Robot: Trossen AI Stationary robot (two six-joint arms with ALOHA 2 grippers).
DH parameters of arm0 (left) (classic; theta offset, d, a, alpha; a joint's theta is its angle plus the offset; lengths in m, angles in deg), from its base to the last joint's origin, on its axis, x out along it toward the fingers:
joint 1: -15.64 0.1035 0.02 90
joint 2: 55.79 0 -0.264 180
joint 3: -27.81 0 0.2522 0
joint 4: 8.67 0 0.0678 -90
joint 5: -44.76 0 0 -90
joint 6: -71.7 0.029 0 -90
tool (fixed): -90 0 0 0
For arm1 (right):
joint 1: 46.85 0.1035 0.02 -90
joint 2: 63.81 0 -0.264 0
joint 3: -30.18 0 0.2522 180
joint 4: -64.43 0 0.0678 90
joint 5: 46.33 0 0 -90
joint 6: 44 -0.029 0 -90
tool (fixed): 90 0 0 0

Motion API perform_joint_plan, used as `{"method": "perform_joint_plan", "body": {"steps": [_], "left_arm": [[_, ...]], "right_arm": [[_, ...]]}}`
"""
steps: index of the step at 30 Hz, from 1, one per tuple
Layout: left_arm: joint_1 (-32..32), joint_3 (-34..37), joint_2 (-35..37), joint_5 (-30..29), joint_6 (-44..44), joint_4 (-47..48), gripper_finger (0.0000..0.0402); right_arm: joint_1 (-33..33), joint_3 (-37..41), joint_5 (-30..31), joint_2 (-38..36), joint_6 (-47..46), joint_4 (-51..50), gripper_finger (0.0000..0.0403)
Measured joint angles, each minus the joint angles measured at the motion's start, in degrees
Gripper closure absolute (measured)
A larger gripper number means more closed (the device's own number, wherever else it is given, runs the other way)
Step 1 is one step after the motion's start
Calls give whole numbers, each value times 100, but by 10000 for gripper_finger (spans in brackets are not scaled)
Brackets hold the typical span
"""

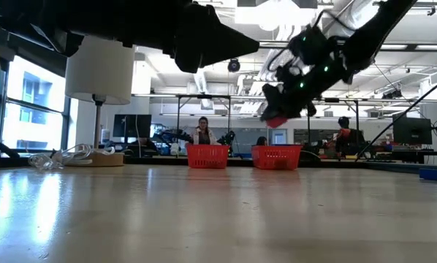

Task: Pick & Place Office items
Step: Put the pink charger adapter into the right red bin, then put the blue timer into the left red bin

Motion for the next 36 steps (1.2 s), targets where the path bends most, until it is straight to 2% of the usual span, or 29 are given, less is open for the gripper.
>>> {"method": "perform_joint_plan", "body": {"steps": [8, 16, 30, 36], "left_arm": [[2, 0, -2, 0, -62, 178, 137], [102, 0, -4, 2, -255, 302, 137], [164, 0, -4, 6, -293, 374, 137], [164, 0, -4, 4, -265, 380, 137]], "right_arm": [[-464, 0, -179, 1103, 3, 923, 255], [-745, -5, -232, 1614, 2, 1214, 253], [-751, -4, -495, 1666, 157, 1423, 135], [-683, 0, -544, 1381, 581, 1430, 101]]}}
